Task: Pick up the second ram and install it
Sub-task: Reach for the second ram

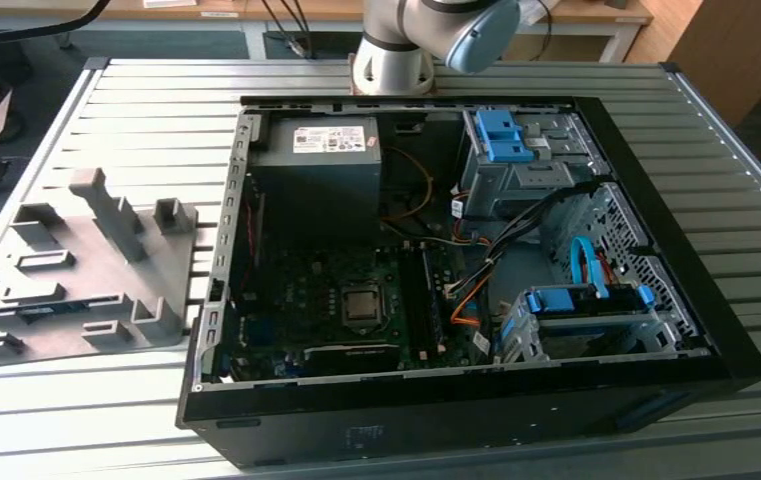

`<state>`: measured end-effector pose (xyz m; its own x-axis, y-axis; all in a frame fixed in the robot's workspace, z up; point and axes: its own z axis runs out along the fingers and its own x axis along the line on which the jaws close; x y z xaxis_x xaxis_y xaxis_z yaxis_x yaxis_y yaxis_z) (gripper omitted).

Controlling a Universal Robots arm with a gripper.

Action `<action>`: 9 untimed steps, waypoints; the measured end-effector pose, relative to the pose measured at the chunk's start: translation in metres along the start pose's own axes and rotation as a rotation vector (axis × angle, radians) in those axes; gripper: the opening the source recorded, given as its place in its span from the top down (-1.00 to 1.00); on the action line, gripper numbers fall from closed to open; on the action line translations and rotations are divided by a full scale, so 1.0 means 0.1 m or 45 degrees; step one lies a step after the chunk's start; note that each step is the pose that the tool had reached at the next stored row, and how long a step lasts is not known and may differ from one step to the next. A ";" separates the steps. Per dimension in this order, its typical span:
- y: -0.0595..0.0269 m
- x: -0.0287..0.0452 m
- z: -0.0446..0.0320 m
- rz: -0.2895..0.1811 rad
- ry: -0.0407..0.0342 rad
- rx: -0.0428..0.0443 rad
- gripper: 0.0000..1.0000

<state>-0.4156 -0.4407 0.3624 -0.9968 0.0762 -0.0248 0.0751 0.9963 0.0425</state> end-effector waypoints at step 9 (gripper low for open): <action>-0.011 0.083 0.108 0.000 0.0004 0.000 0.80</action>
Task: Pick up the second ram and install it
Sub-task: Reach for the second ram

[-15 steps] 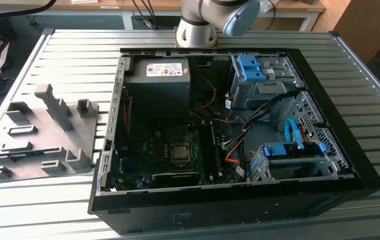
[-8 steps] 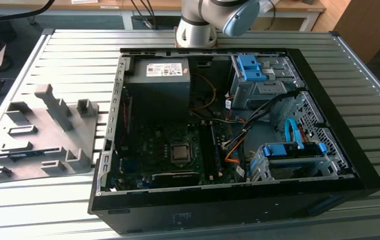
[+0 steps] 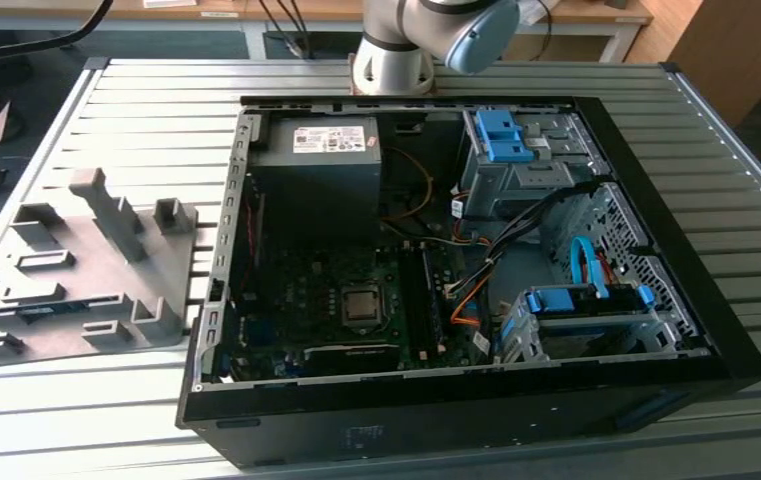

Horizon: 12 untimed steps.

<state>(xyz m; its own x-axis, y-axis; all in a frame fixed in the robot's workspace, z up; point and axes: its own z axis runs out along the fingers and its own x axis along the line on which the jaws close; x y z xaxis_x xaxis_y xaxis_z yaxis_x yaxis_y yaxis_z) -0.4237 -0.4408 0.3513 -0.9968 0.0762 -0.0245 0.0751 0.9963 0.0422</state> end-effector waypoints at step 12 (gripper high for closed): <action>-0.013 0.104 0.136 0.000 0.0000 0.000 0.80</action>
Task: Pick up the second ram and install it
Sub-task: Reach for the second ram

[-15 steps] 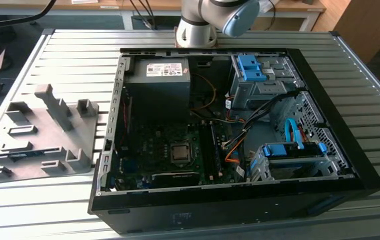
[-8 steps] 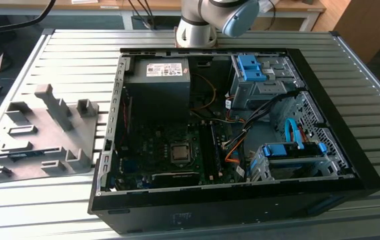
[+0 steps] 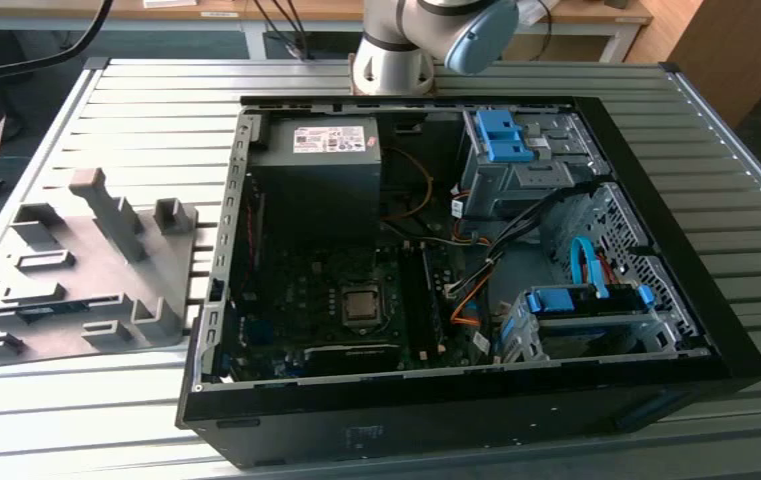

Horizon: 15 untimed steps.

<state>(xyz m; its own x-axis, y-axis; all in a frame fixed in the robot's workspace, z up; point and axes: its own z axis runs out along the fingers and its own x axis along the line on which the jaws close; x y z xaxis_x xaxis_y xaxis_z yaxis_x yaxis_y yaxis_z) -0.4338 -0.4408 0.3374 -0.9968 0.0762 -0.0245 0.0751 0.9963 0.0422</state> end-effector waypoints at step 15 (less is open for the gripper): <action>-0.011 0.015 0.230 0.000 -0.0001 0.000 0.80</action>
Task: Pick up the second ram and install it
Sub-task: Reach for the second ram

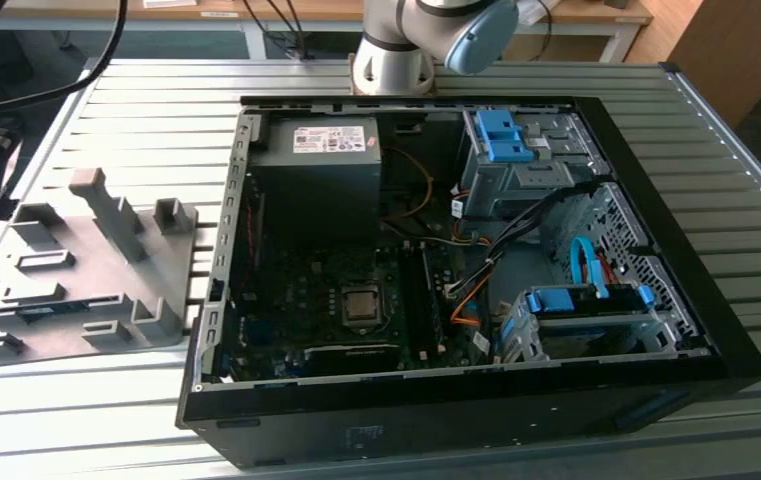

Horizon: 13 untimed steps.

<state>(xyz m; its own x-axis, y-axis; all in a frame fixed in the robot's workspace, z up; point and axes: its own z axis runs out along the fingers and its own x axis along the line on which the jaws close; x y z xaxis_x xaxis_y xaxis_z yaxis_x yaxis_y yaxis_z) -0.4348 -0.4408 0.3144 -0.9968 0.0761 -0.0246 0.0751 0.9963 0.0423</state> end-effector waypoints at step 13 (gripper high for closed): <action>-0.006 0.004 0.151 0.000 -0.0001 0.000 0.80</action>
<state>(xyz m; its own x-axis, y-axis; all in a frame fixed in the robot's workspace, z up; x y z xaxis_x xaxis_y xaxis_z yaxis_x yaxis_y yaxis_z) -0.4348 -0.4408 0.2993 -0.9968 0.0762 -0.0246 0.0751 0.9963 0.0423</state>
